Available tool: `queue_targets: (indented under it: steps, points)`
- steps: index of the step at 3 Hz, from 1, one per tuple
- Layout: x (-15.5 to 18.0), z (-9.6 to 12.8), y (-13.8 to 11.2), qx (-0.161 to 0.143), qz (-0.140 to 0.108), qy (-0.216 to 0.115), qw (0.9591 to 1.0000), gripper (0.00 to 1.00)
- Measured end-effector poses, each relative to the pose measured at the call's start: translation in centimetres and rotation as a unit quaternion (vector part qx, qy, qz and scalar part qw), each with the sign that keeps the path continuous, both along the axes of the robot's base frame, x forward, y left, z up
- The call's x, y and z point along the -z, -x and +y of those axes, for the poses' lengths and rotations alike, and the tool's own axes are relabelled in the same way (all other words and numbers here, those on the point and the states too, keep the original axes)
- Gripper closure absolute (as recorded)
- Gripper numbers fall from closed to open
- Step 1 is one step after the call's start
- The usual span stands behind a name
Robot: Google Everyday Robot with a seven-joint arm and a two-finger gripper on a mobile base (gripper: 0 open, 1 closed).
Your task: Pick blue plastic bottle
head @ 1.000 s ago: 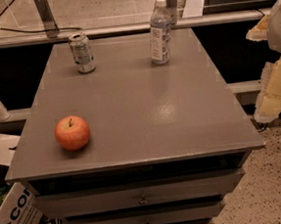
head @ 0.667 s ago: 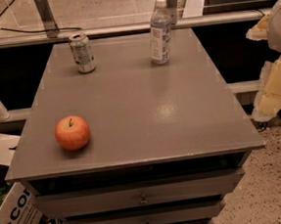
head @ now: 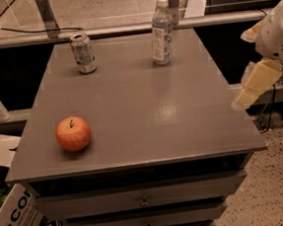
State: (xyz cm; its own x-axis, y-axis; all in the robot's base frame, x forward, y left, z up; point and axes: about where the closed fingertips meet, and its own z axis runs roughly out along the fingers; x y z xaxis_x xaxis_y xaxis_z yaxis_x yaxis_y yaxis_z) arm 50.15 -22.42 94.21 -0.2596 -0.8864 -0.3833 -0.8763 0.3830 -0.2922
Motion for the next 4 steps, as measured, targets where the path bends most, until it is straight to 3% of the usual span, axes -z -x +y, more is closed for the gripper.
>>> queue_targets:
  steps: [1, 2, 3, 4]
  points:
    - [1.1, 0.3, -4.0, 0.015, -0.037, -0.046, 0.9982, 0.0]
    - [1.9, 1.3, -8.2, 0.03, -0.07, -0.109, 0.9912, 0.0]
    - [2.2, 3.9, -10.7, 0.036, -0.09, -0.168, 0.981, 0.0]
    - [2.2, 3.9, -10.7, 0.035, -0.09, -0.168, 0.981, 0.0]
